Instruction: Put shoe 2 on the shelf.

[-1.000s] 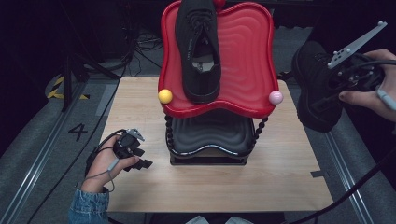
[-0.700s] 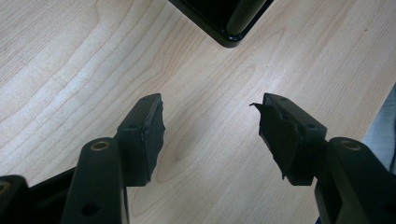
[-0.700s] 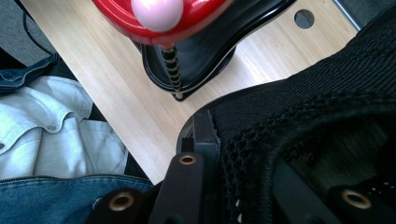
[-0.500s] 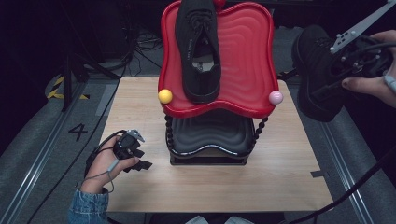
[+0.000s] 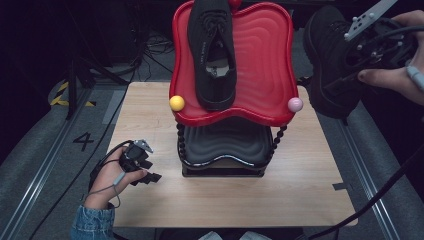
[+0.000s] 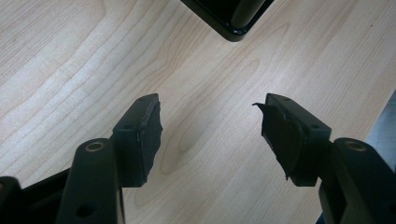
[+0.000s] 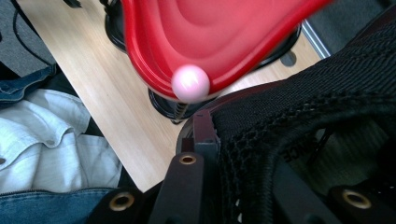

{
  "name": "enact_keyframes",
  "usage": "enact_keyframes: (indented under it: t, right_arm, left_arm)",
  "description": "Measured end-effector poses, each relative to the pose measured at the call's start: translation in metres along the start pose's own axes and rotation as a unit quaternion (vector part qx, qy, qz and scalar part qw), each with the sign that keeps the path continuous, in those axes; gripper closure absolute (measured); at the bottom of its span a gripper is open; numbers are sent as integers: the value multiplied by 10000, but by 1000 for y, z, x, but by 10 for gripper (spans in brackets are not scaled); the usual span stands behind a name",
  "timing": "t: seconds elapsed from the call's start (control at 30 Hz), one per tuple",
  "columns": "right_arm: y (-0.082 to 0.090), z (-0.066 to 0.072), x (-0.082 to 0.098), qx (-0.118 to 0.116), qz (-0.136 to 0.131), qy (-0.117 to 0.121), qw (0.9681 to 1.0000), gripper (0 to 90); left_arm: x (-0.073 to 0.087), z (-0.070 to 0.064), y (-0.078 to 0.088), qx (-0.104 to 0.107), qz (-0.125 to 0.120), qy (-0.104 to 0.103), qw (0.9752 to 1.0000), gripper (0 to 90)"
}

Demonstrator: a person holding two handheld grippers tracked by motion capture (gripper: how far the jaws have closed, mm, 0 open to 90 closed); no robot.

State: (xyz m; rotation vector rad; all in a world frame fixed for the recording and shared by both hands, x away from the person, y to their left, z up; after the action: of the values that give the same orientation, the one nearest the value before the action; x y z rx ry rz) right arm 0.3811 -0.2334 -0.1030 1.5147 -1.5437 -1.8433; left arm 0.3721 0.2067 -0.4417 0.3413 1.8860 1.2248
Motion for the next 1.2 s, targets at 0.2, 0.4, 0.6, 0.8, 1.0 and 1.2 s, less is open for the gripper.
enact_keyframes:
  t: [0.2,0.4,0.6,0.8,1.0,1.2]
  right_arm:
    - [3,9,-16,-22,-79,196,9998,865]
    - [1,19,-35,-26,-76,361,9993,865]
    - [-2,29,-53,-31,-84,549,9984,865]
    - [-9,39,-69,-55,-50,713,9974,865]
    - [-19,51,-85,-60,1,879,9961,865]
    - [-29,59,-96,-63,32,1003,9949,866]
  left_arm:
    - [2,-1,-2,0,7,-5,10000,381]
    - [7,0,-1,-109,-15,-9,9999,361]
    - [12,0,1,-111,-47,61,9999,361]
    - [14,0,2,-135,-39,54,9999,362]
    - [13,-1,2,-94,-37,49,9999,362]
    - [14,-2,1,-60,36,12,10000,373]
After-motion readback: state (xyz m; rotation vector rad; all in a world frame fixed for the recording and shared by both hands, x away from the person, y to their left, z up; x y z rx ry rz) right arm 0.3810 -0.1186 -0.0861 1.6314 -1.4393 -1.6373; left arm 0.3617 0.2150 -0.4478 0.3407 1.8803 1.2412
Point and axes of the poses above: each handheld gripper's, and its own axes: y roughly backward along the jaws, x roughly out of its underside, z roughly to its left, the point moved 5 cm from there along -y, roughly forward along the jaws, and after that the axes turned 6 degrees about -z, right-handed, at the moved point
